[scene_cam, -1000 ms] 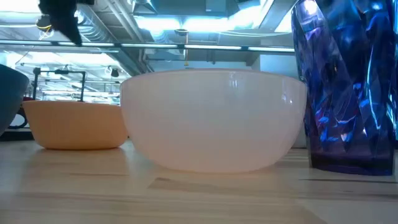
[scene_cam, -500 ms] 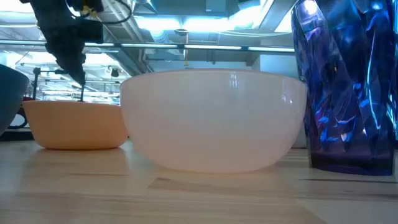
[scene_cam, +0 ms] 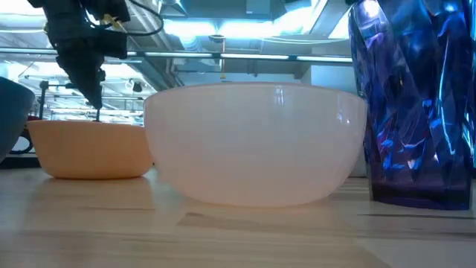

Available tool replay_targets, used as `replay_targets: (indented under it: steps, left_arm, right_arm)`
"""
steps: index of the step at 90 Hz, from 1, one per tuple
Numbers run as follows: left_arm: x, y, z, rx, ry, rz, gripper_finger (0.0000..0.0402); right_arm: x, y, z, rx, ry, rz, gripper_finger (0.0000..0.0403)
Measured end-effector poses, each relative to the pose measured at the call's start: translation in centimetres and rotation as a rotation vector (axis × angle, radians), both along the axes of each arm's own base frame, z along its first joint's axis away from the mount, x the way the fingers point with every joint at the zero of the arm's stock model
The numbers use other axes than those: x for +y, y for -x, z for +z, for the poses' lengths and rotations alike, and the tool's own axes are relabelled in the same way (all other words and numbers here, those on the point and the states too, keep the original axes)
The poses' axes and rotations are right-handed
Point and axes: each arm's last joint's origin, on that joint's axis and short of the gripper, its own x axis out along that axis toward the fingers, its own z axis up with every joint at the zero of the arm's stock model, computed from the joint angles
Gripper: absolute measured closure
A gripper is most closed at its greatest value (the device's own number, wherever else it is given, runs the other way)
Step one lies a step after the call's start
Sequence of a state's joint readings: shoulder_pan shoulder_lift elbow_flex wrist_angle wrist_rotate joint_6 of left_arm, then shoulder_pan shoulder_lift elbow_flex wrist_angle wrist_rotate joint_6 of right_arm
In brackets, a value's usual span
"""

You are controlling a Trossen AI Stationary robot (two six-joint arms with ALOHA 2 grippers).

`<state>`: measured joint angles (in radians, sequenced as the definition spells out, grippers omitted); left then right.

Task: Nest bowls inside each other
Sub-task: Stack the orange bowl on top of the light orange bowl

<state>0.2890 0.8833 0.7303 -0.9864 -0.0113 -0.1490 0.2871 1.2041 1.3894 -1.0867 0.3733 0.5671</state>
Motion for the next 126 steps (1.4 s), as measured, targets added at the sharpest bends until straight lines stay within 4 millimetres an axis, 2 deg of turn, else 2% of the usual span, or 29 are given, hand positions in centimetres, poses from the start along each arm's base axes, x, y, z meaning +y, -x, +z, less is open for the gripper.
replay_targets:
  steps: [34,78,89,97,111,126]
  left_arm:
    - [0.1,-0.3,-0.4,0.016,0.004,-0.002,0.0318]
    - [0.5,-2.4,-2.2,0.113,0.051,-0.037,0.0318]
    - [0.3,-3.0,-2.1,0.053,0.042,-0.041,0.0318]
    - [0.3,-4.2,-2.0,-0.079,0.007,-0.056,0.0318]
    - [0.4,-4.0,-5.0,0.040,0.036,-0.047,0.0318]
    - [0.7,-4.8,-5.7,0.060,-0.019,-0.068,0.0318]
  right_arm:
    - [0.1,-0.1,0.0,-0.006,0.009,0.015,0.0233]
    - [0.2,-0.3,0.1,-0.013,0.025,0.076,0.0233]
    - [0.2,-0.3,0.1,-0.012,0.032,0.084,0.0233]
    - [0.2,-0.3,0.1,-0.011,0.034,0.087,0.0233]
    - [0.2,-0.3,0.1,-0.009,0.017,0.097,0.0233]
    - [0.3,-0.3,0.1,-0.007,0.006,0.103,0.0233]
